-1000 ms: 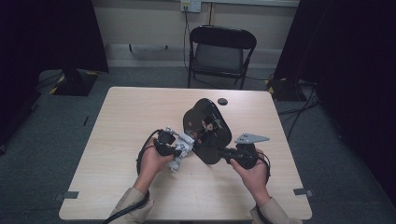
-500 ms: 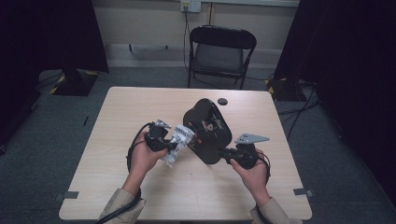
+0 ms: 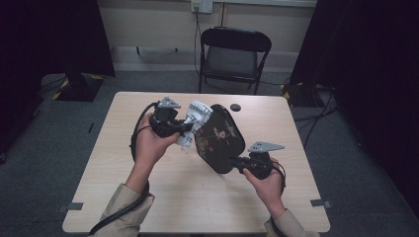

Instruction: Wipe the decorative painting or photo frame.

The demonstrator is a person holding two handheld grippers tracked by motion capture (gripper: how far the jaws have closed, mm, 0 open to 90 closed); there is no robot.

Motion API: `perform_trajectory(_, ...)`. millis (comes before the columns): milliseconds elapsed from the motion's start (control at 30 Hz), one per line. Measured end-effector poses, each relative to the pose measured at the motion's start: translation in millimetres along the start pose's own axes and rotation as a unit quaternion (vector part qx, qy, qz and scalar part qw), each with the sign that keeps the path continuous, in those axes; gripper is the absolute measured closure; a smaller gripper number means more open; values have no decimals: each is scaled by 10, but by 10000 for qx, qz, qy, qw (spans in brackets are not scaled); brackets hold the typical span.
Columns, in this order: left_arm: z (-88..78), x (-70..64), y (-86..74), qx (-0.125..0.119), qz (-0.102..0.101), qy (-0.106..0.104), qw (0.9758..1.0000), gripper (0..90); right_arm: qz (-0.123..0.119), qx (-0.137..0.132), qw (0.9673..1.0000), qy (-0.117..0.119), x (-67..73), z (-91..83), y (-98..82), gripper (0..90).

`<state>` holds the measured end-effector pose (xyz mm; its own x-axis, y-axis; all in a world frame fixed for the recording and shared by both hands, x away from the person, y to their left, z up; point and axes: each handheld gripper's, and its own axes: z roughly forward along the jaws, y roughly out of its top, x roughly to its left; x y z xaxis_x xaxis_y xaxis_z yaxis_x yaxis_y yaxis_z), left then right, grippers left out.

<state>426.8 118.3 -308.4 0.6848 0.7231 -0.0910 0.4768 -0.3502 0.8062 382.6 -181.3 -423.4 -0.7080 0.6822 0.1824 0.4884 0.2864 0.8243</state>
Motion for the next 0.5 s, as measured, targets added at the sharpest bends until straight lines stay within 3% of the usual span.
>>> perform_trajectory(233, 149, -97, 27, 106, 130, -100, 9998, 770, -2, 9, 10000, -16, 6, 0, 2, 791)
perform_trajectory(500, 272, -53, -107, 195, 20, -109, 9997, 770, 2, 13, 10000, -13, 4, 0, 3, 791)
